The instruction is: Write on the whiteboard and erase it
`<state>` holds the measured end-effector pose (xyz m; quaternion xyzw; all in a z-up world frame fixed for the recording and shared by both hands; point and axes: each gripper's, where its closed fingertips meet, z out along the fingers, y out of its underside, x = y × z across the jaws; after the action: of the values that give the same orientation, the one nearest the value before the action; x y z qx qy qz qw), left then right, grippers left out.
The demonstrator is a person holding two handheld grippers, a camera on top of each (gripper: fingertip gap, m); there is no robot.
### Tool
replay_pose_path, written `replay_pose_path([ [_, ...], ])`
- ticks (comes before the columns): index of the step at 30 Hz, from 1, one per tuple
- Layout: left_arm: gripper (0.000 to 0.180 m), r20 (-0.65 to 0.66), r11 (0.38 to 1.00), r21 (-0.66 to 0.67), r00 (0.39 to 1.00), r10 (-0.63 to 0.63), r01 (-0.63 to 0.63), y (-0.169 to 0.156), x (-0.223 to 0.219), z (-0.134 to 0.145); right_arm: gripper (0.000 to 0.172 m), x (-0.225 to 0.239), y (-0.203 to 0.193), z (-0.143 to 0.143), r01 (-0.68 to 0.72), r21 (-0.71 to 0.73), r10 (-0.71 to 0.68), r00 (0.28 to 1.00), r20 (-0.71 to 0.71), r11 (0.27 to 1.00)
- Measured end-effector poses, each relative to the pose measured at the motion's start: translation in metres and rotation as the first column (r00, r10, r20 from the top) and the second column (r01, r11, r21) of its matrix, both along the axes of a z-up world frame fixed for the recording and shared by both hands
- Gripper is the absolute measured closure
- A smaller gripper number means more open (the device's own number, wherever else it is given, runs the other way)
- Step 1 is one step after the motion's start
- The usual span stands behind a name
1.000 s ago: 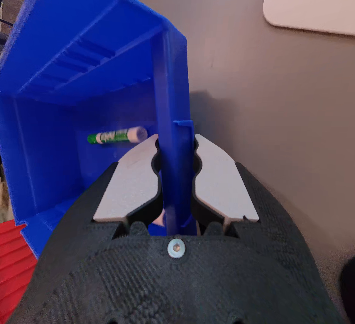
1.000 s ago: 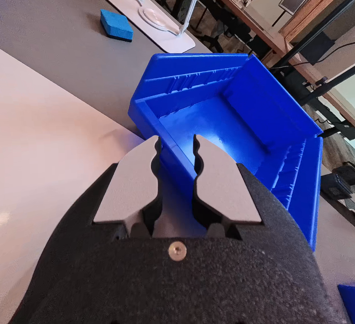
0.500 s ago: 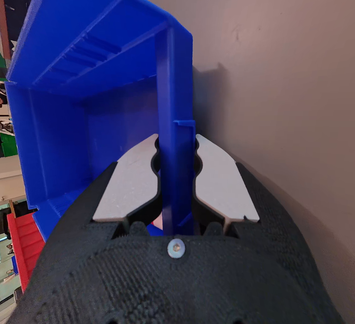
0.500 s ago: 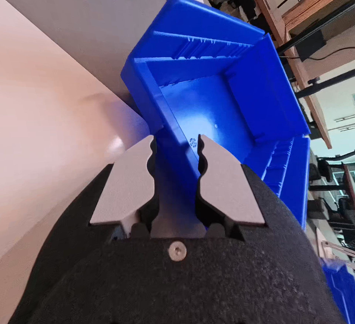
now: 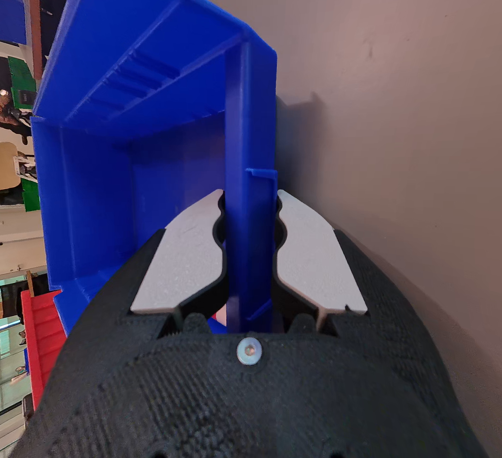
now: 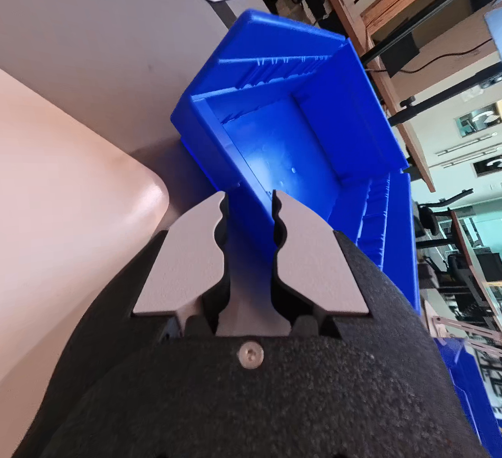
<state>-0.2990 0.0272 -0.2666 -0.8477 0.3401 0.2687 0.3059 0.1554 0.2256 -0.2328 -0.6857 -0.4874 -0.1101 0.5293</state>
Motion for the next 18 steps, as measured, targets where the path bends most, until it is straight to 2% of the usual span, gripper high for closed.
replay_pose_path([
  [3, 0.147, -0.002, 1.000, 0.009, 1.000, 0.001, -0.001, 0.001, -0.002, 0.000, 0.141, -0.012, -0.013, 0.020, -0.060, 0.059, 0.065, 0.995, -0.074, 0.996],
  [6, 0.141, -0.003, 0.999, 0.032, 1.000, 0.000, 0.000, 0.003, -0.002, 0.003, 0.141, -0.023, -0.026, 0.038, -0.119, 0.054, 0.128, 0.965, -0.227, 0.991],
  [8, 0.138, 0.068, 0.997, 0.069, 0.997, -0.026, 0.021, 0.004, 0.006, 0.012, 0.141, -0.022, -0.030, 0.045, -0.137, 0.031, 0.140, 0.936, -0.324, 0.990],
  [10, 0.138, 0.200, 0.988, 0.145, 0.977, -0.077, 0.048, 0.005, 0.021, 0.032, 0.140, -0.018, -0.029, 0.050, -0.136, 0.018, 0.132, 0.912, -0.389, 0.991],
  [13, 0.140, 0.443, 0.939, 0.340, 0.872, -0.209, 0.053, 0.003, 0.041, 0.083, 0.139, -0.014, -0.027, 0.053, -0.139, -0.001, 0.124, 0.883, -0.453, 0.990],
  [15, 0.141, 0.556, 0.885, 0.466, 0.784, -0.274, -0.022, -0.001, 0.034, 0.120, 0.139, -0.016, -0.028, 0.053, -0.147, -0.007, 0.127, 0.876, -0.465, 0.989],
  [18, 0.143, 0.648, 0.764, 0.617, 0.672, -0.358, -0.188, -0.012, 0.001, 0.169, 0.140, -0.019, -0.029, 0.049, -0.156, -0.001, 0.140, 0.891, -0.432, 0.988],
])
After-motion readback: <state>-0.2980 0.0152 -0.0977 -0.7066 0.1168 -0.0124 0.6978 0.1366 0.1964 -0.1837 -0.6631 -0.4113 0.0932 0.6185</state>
